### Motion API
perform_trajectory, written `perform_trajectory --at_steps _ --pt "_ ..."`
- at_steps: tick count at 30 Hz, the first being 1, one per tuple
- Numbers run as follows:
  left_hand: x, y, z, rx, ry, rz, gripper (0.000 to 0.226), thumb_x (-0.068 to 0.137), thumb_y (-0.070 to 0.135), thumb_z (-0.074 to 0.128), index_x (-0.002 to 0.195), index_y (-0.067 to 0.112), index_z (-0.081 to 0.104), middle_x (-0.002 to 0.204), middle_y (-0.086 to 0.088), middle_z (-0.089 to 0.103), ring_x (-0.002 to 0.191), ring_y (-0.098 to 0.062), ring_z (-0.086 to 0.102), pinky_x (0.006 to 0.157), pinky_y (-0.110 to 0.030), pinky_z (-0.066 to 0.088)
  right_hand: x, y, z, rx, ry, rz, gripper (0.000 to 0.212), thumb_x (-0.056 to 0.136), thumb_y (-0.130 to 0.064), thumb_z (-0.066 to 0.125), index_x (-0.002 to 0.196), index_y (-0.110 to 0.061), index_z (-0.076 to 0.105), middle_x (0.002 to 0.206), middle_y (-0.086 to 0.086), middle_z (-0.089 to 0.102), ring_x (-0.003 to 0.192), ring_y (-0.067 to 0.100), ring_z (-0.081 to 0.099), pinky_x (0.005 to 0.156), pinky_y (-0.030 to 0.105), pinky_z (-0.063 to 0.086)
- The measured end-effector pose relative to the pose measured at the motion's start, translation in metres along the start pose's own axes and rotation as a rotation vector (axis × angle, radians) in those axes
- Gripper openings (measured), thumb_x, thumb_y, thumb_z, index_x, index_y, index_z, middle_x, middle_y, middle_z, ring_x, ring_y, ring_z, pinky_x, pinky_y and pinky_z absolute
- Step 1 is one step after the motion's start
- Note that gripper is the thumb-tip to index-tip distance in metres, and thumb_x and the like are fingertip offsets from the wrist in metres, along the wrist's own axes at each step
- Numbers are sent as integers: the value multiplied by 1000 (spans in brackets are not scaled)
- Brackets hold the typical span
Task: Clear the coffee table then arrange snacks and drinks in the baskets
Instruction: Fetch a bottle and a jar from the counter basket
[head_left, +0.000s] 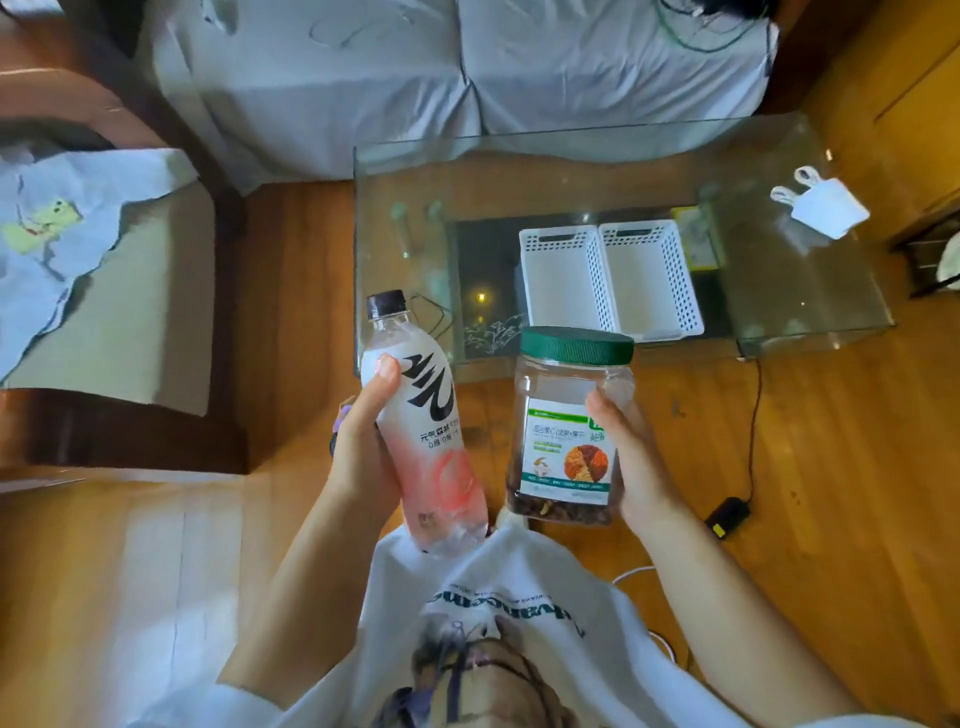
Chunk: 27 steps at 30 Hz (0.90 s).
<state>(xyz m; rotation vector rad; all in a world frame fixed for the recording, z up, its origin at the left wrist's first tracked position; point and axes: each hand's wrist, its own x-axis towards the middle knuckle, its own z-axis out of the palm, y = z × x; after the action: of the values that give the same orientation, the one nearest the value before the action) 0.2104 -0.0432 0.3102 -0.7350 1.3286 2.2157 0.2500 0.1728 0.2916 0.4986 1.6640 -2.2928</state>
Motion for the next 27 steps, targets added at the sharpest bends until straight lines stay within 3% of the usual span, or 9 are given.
perform_trajectory --at_steps 3,7,10,15,17,20,22,25,27 --pt "21 13 7 -42 -67 86 41 76 44 54 98 12 67 80 -8 68 72 -22 66 66 -36 56 32 -10 -4 -40 59 19 61 48 -60 78 98 -30 58 91 -6 74 84 11 71 62 22 56" --pt "62 35 11 -66 -42 108 49 78 42 48 113 10 56 88 -10 62 80 -26 59 75 -42 48 89 -22 -5 -68 95 47 37 71 -37 63 105 -28 55 102 -1 71 92 15 70 69 27 58" --pt "98 56 16 -79 24 86 49 75 41 51 112 10 57 86 -8 65 79 -25 61 71 -38 51 140 -32 -3 -125 76 69 52 69 -36 65 117 -22 50 110 1 67 96 17 69 72 29 57" --pt "158 98 25 36 136 151 60 64 33 63 119 11 53 90 -8 65 76 -21 66 67 -36 57 223 -55 10 -303 105 110 69 61 -47 69 123 -38 40 129 -6 55 115 14 56 90 34 53" --pt "183 109 25 129 173 184 74 56 35 69 124 12 50 98 -11 63 84 -24 65 73 -40 55 252 -59 16 -376 135 100 75 60 -50 71 126 -37 38 125 -14 52 111 6 54 82 20 52" --pt "228 116 22 247 287 229 62 53 28 76 110 34 54 105 -2 62 94 -20 63 78 -36 52 300 -57 19 -515 193 66 66 64 -47 77 116 -40 37 106 -27 47 97 -2 52 58 1 44" --pt "256 116 19 317 342 250 62 47 27 81 98 43 50 102 4 62 93 -14 63 77 -30 50 327 -51 17 -555 241 103 67 66 -44 78 116 -40 34 111 -17 44 101 3 48 59 5 42" --pt "307 109 12 397 391 236 72 44 25 85 101 40 46 104 4 62 94 -12 63 83 -31 50 370 -37 10 -580 283 160 75 63 -44 80 123 -32 35 117 -8 36 111 9 40 68 13 41" --pt "339 102 9 428 426 237 71 45 21 85 101 40 46 99 10 61 87 2 61 81 -24 47 394 -26 6 -602 298 166 71 61 -40 82 114 -32 37 114 -7 38 111 11 41 74 17 43"
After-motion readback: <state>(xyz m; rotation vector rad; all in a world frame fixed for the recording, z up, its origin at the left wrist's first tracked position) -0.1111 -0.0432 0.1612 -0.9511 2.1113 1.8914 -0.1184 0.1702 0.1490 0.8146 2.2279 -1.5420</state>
